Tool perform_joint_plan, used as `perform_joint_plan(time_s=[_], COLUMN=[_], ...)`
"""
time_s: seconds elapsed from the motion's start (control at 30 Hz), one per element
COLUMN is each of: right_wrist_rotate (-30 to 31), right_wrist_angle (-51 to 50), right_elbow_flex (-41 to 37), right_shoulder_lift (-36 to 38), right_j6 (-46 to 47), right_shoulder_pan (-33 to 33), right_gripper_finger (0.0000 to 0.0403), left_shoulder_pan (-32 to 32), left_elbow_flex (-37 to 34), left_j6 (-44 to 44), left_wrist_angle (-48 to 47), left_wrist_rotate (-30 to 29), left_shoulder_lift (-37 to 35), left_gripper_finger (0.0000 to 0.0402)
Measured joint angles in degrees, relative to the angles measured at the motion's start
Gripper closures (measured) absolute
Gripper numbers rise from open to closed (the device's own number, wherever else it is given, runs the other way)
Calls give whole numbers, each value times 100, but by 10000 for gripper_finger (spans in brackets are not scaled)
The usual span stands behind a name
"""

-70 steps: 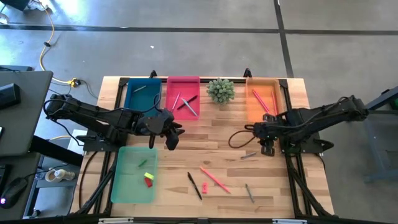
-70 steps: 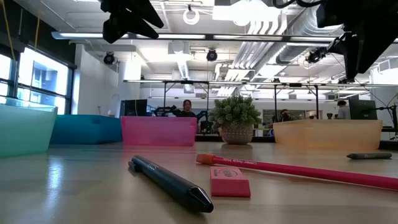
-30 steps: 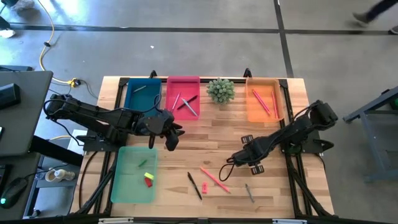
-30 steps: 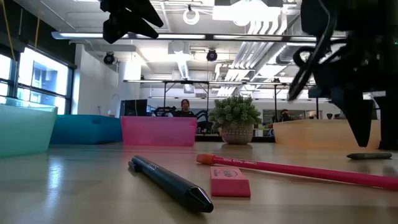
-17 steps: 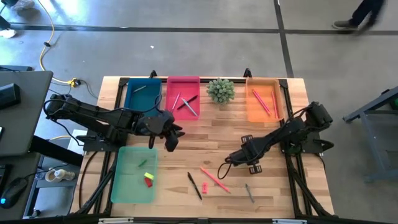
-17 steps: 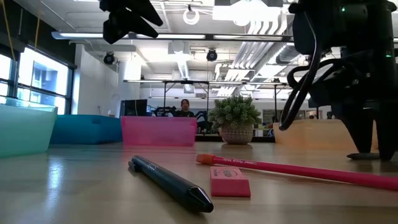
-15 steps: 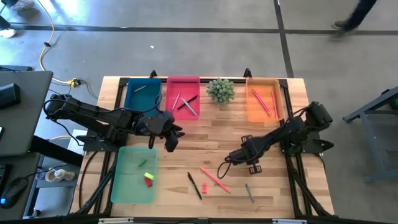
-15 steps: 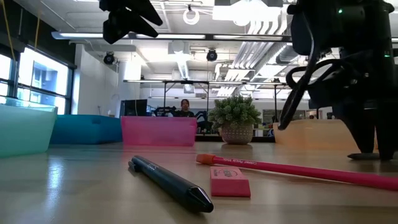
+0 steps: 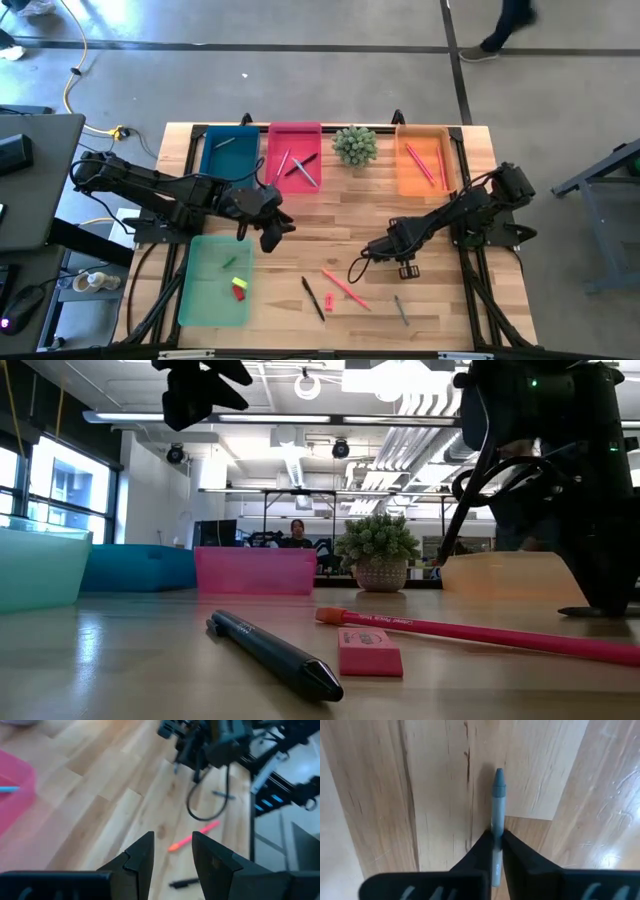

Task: Sort crayons/erasers/pens/pencils in bins
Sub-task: Put the gray crayon into the blue bin

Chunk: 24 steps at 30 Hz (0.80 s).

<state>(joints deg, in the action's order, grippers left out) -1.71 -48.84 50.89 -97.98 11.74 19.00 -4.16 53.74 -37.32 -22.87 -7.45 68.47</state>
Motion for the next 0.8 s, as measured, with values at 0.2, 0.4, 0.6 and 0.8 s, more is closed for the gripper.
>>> perform_joint_plan(time_s=[0.2, 0.4, 0.6, 0.8], right_wrist_rotate=[-47, -156, -187, -58], right_wrist_angle=[10, 323, 548, 670], right_elbow_flex=[73, 235, 574, 1154], right_shoulder_lift=[138, 336, 387, 387], right_j6=[121, 429, 732, 851], right_shoulder_pan=[0, -1, 0, 0], right_gripper_finger=[397, 400, 400, 400], left_shoulder_pan=[0, 0, 0, 2], left_elbow_flex=[0, 0, -2, -2], left_j6=[1, 175, 302, 324], left_wrist_angle=[0, -47, -340, -533], left_wrist_rotate=[287, 307, 513, 591], left_shoulder_lift=[0, -1, 0, 0], left_gripper_finger=[282, 271, 220, 181])
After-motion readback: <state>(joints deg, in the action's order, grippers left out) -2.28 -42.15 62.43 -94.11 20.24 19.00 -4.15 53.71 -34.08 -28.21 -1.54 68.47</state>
